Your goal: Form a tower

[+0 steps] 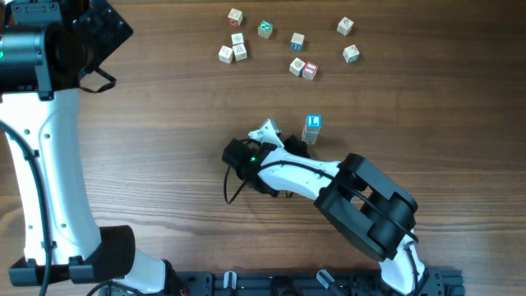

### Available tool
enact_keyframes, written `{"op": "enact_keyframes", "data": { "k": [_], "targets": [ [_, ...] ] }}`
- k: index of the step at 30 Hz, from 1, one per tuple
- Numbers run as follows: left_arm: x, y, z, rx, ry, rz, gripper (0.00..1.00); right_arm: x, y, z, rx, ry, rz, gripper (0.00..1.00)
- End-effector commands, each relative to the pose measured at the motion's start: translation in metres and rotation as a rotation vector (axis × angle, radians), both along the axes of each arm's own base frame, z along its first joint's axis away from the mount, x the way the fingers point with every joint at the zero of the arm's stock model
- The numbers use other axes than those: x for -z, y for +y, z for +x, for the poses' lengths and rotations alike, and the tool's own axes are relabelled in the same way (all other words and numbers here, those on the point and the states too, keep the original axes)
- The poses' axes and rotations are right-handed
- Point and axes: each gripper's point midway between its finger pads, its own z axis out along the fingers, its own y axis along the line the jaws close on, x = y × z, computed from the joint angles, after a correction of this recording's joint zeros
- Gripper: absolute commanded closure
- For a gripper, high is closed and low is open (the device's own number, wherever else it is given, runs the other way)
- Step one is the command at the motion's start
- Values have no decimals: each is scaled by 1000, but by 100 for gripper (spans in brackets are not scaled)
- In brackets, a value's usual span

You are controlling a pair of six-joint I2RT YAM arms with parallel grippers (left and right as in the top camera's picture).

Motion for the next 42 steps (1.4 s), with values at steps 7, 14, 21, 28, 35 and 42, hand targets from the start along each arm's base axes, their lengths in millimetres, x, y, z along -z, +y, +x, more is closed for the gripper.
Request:
{"op": "enact_keyframes", "data": {
  "k": [7, 14, 21, 28, 35, 42],
  "targets": [
    [-11, 4, -5, -25, -34, 5, 0, 4, 0, 2, -27, 24, -27, 96],
    [-11, 4, -5, -25, -34, 5, 0, 11, 24, -24, -119, 98, -35, 96],
    [-11, 4, -5, -25, -34, 5, 0, 8, 51, -65, -47, 290, 176, 96],
    [-11, 4, -5, -25, -34, 5, 0, -184, 116, -44, -165, 139, 825, 96],
    [-11, 4, -5, -25, -34, 5, 0, -206, -41, 23, 451, 134, 1222, 96],
    [-11, 4, -5, -25, -34, 5, 0, -137, -102, 39, 740, 166, 1143, 96]
  ]
}}
